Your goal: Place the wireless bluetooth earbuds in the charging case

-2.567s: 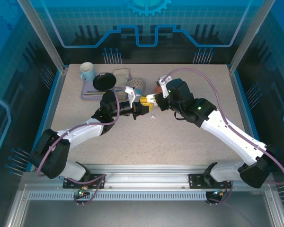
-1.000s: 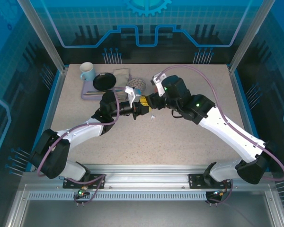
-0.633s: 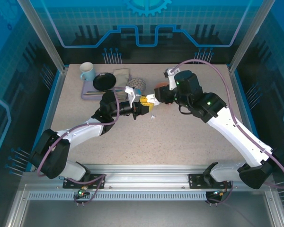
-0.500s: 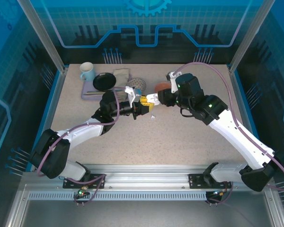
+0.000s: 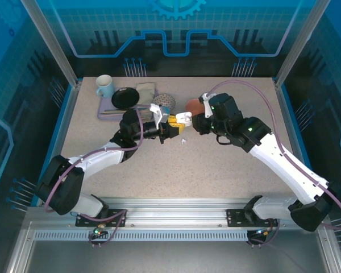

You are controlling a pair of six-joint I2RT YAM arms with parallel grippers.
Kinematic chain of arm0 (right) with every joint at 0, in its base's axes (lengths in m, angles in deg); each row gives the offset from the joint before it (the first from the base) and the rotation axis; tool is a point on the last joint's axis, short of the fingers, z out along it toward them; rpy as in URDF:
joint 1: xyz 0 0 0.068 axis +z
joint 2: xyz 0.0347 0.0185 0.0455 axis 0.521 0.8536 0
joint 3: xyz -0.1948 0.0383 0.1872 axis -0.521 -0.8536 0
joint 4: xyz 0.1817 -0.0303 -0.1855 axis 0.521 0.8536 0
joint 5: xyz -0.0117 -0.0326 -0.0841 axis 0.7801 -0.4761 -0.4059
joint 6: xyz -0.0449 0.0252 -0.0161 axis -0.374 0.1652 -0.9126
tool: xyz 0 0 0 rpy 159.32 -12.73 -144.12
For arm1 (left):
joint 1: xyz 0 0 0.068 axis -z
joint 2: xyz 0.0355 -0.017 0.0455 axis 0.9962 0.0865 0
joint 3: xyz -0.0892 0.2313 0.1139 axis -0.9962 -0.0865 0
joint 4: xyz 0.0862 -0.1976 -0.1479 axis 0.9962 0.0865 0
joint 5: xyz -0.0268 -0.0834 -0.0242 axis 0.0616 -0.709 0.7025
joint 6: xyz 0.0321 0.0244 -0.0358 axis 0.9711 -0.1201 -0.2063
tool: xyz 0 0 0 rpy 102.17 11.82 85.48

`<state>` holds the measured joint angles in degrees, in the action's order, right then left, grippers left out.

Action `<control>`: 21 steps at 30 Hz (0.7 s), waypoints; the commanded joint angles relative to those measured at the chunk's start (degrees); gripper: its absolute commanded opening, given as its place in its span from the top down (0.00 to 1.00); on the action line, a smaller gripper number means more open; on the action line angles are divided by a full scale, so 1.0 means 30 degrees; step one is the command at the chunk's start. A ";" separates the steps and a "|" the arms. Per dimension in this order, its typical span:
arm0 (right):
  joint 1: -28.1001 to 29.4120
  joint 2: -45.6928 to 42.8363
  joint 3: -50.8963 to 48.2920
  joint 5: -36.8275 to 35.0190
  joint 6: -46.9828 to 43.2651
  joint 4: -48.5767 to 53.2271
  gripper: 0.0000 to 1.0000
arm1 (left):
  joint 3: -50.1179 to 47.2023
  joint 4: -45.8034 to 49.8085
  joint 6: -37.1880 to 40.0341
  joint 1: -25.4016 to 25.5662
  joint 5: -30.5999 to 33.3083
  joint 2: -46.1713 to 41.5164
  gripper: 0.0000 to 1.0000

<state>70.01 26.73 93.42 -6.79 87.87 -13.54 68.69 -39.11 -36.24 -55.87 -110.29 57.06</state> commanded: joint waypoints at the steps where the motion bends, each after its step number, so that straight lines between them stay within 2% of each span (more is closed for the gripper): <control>1: 0.0029 0.0610 0.0627 0.0561 0.0008 -0.0344 0.76 | 0.0165 -0.0851 0.0520 0.0135 -0.0018 -0.0415 1.00; 8: 0.0474 0.1032 0.0924 0.0837 -0.0518 -0.0115 0.78 | 0.0211 -0.0827 0.0545 0.0125 0.0019 -0.0391 1.00; 13: 0.0156 0.0134 0.0724 -0.0192 -0.0634 0.0099 0.78 | 0.0199 -0.0883 0.0530 0.0124 -0.0069 -0.0365 1.00; 21: -0.0155 0.0627 0.1726 0.0365 -0.0899 -0.0084 0.79 | 0.0174 -0.0728 0.0514 0.0130 -0.0069 -0.0486 1.00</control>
<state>69.96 28.11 96.35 -6.48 86.30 -13.67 68.67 -39.09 -36.24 -55.87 -109.44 57.04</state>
